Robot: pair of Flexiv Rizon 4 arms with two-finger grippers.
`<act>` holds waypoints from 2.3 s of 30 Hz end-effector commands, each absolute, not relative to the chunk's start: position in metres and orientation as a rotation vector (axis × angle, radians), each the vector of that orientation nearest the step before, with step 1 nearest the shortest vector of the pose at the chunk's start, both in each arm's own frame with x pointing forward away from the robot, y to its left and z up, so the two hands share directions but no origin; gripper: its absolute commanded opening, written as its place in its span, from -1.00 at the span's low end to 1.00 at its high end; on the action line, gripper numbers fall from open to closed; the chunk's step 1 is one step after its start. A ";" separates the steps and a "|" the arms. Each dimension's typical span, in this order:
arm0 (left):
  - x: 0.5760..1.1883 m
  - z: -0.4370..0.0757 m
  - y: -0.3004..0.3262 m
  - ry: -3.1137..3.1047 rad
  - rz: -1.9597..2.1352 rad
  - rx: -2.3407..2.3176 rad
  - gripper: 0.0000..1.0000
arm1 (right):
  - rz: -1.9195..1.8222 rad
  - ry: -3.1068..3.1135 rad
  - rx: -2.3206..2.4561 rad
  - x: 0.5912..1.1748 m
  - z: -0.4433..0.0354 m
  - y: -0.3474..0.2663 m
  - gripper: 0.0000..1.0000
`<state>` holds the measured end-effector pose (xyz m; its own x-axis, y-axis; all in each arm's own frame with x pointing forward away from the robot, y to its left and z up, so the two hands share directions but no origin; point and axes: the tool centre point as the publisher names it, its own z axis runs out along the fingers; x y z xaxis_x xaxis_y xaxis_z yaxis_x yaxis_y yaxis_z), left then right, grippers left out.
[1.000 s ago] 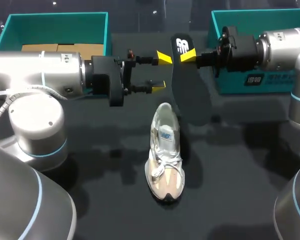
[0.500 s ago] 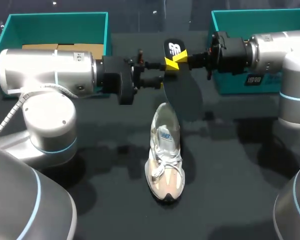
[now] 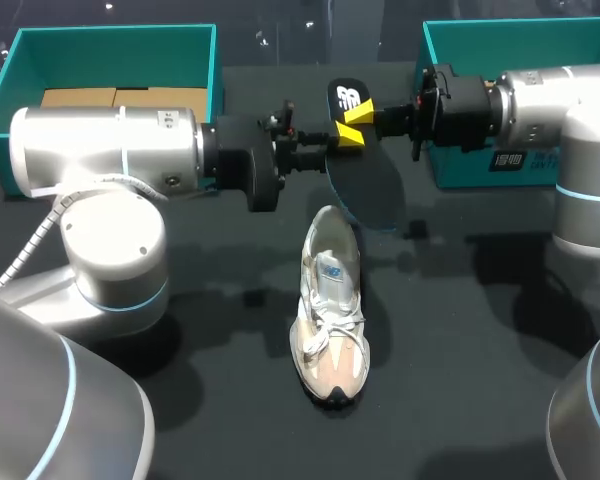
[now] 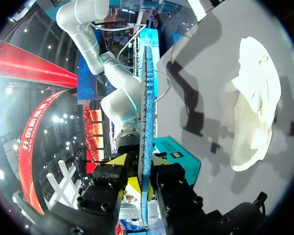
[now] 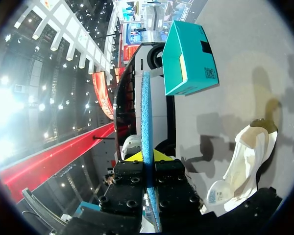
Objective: Take the shoe out of the shoebox, open the shoe tongue, remove and reinsert the insole, then place the shoe into the shoebox
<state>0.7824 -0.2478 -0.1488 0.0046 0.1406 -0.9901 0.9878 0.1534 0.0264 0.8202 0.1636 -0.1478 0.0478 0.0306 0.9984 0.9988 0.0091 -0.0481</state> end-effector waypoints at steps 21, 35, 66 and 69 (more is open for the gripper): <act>0.785 -0.152 -0.256 1.380 -0.976 1.181 -0.62 | -1.160 -1.190 -1.251 0.823 -0.151 0.165 -1.00; 0.788 -0.156 -0.255 1.390 -0.962 1.178 -1.00 | -1.162 -1.190 -1.244 0.823 -0.151 0.166 -1.00; 0.738 -0.143 -0.170 1.688 -1.358 1.015 -1.00 | -1.248 -1.258 -1.146 0.787 -0.159 0.121 1.00; 0.740 -0.140 -0.168 1.793 -1.655 0.885 -1.00 | -1.248 -1.258 -1.146 0.787 -0.159 0.121 1.00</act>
<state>0.7371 -0.1881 -0.1460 -0.3593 0.1377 -0.9230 0.9250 0.1834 -0.3328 0.7886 0.1203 -0.1596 -0.0674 -0.0208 0.9975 0.9973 0.0282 0.0680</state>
